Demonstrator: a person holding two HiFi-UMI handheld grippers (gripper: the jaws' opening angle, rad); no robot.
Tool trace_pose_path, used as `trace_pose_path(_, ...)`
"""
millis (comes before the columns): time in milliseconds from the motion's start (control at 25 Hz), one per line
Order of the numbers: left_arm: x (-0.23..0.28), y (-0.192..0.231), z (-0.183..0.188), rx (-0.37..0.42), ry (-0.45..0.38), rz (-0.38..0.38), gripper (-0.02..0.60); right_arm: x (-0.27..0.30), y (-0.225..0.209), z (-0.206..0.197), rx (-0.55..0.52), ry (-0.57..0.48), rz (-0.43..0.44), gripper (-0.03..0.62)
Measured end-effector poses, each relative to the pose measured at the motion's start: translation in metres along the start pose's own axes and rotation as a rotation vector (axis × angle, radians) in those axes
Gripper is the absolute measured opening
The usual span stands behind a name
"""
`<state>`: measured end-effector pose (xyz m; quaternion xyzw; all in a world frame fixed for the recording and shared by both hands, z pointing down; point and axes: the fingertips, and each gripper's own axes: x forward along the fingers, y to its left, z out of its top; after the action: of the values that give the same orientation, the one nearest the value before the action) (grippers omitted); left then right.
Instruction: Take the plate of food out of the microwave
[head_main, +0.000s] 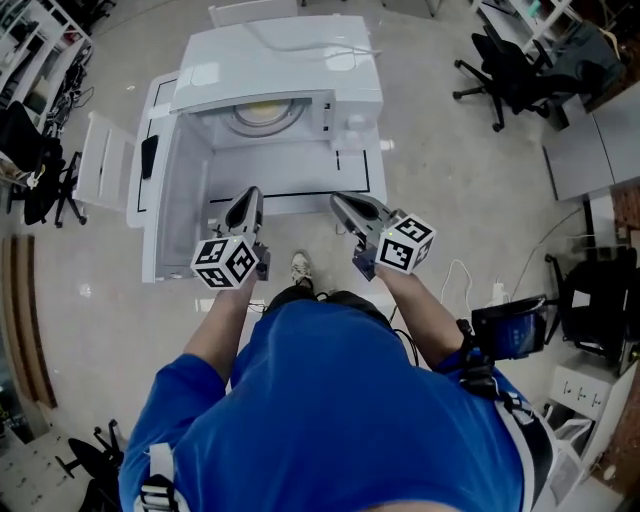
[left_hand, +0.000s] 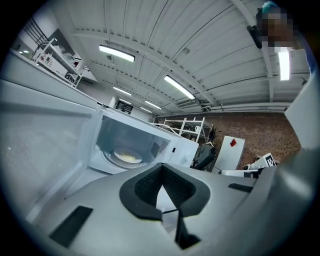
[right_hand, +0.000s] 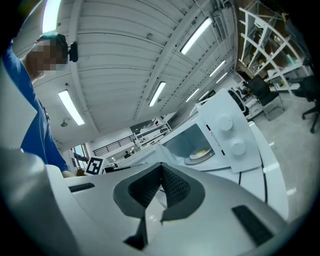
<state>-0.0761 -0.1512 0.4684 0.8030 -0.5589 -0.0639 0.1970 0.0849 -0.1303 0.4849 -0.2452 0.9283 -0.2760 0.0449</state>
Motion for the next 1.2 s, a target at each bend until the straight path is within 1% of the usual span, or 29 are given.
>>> trace_pose_path(320,0.048,0.031,0.004,0.039,0.03,0.023,0.009,0.041,-0.026,0.011,-0.016,0.05,0.008,-0.002)
trace_pose_path(600,0.095,0.051,0.004,0.15,0.088,0.009,0.009,0.074,-0.046,0.01,-0.053,0.098,-0.009,-0.002)
trace_pose_path(800,0.13,0.067,0.002,0.272,0.147,0.002,0.009,0.098,-0.06,0.009,-0.068,0.122,-0.032,-0.002)
trace_pose_path(1000,0.161,0.078,-0.01,0.403,0.217,-0.01,0.009,0.106,-0.072,0.008,-0.066,0.115,-0.056,-0.002)
trace_pose_path(1120,0.176,0.085,-0.019,0.524,0.259,-0.011,0.01,0.109,-0.076,0.007,-0.057,0.12,-0.056,-0.002)
trace_pose_path(1200,0.183,0.09,-0.028,0.607,0.302,-0.011,0.011,0.111,-0.078,0.006,-0.054,0.133,-0.048,-0.002)
